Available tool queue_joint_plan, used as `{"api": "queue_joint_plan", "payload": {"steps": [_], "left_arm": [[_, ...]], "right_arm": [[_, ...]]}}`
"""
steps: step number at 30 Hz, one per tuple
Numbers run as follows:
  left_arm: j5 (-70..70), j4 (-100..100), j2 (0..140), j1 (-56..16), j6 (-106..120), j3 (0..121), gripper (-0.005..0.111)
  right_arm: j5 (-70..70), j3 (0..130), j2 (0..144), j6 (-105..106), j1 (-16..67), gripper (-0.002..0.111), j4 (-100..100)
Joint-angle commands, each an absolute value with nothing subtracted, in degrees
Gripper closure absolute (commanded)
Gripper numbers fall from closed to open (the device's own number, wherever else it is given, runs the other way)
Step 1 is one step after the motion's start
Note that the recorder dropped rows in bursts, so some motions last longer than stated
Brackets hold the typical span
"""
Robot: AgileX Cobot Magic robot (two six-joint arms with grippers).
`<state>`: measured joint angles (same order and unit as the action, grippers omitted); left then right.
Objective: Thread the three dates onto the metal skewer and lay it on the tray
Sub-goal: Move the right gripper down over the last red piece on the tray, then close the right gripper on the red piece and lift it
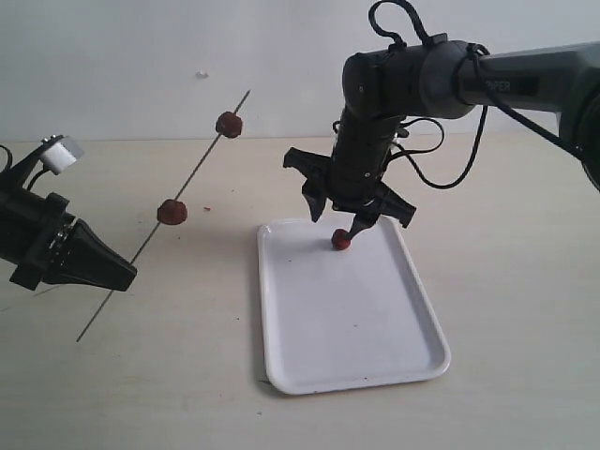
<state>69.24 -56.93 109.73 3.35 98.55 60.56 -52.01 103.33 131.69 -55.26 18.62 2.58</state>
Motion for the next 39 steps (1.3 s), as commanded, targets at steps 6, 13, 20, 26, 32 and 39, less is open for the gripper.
{"api": "queue_joint_plan", "payload": {"steps": [6, 13, 20, 26, 32, 39], "left_arm": [[69.96, -58.03, 109.26, 3.47, 98.29, 60.80, 0.107], [69.96, -58.03, 109.26, 3.47, 98.29, 60.80, 0.107], [69.96, -58.03, 109.26, 3.47, 98.54, 60.80, 0.107], [69.96, -58.03, 109.26, 3.47, 98.54, 60.80, 0.107], [69.96, -58.03, 109.26, 3.47, 98.54, 60.80, 0.107], [69.96, -58.03, 109.26, 3.47, 98.54, 60.80, 0.107]], "right_arm": [[-52.21, 103.79, 133.20, -56.17, 18.61, 0.056, 0.83], [-51.76, 103.79, 134.10, -56.17, 18.61, 0.056, -1.13], [-51.19, 103.79, 134.56, -56.66, 18.61, 0.064, -0.49], [-51.19, 103.79, 135.50, -55.01, 18.50, 0.065, 0.00], [-51.51, 103.79, 135.85, -54.05, 18.50, 0.070, 0.00], [-51.67, 103.79, 135.58, -53.97, 18.50, 0.088, 0.00]]}}
